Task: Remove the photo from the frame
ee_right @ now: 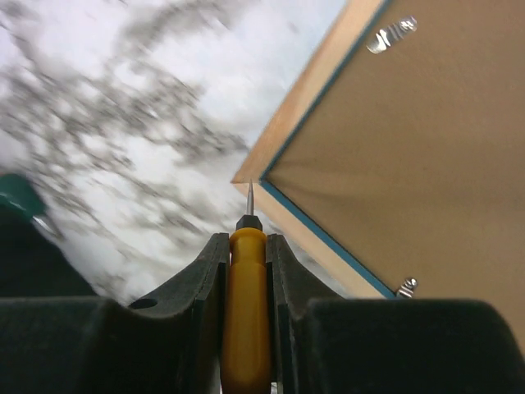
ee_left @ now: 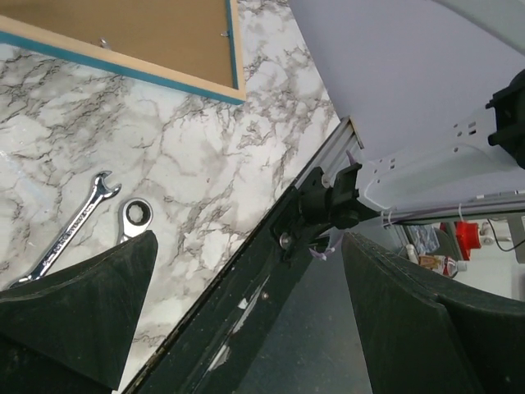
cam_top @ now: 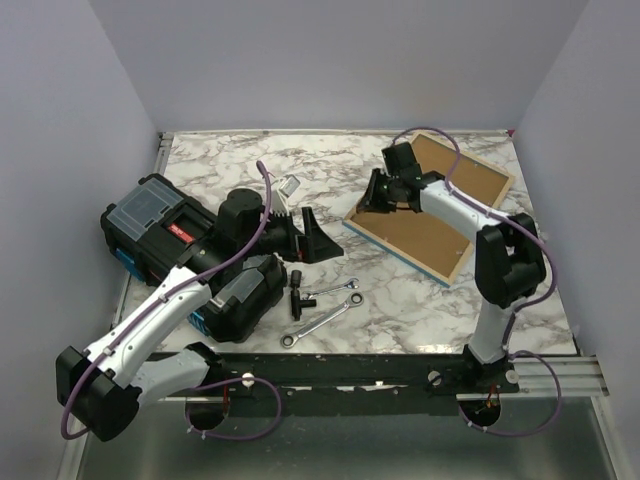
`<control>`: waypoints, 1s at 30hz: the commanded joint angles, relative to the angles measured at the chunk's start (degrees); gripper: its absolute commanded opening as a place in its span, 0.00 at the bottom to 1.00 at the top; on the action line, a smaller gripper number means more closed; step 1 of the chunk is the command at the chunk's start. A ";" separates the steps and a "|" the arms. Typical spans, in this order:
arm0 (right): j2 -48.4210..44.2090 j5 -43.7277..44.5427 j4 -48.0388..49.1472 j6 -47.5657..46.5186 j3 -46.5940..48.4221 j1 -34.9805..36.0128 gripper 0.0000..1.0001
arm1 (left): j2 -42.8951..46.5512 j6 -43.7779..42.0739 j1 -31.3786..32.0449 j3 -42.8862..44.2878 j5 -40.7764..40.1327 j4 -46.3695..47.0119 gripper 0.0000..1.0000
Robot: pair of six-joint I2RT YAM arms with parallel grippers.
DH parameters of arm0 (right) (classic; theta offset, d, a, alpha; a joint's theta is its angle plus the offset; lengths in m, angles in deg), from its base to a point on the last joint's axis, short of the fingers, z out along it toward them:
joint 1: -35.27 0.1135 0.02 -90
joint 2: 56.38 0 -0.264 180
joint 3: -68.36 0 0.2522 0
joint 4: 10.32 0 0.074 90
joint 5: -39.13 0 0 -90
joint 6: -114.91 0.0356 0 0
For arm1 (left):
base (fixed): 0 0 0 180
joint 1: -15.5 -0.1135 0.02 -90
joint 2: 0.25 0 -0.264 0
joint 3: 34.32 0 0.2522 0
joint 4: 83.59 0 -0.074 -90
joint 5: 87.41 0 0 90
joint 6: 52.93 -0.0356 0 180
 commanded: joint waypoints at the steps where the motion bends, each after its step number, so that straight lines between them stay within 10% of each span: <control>1: 4.07 -6.53 5.32 1.25 11.84 0.57 0.00 | 1.94 -1.81 0.46 0.67 -4.73 -3.62 0.98; 11: -10.76 28.99 -18.74 -10.54 -0.39 -2.51 0.00 | -6.16 -0.55 2.82 5.52 -11.02 -5.54 0.95; 18: -15.78 31.63 -20.73 -12.49 -6.88 -13.89 0.00 | -12.57 -0.12 6.62 10.29 -9.86 -3.86 0.93; 30: -12.31 23.83 -29.96 -12.20 -4.19 -13.24 0.00 | -15.11 -3.29 8.81 12.25 -10.43 -8.31 0.93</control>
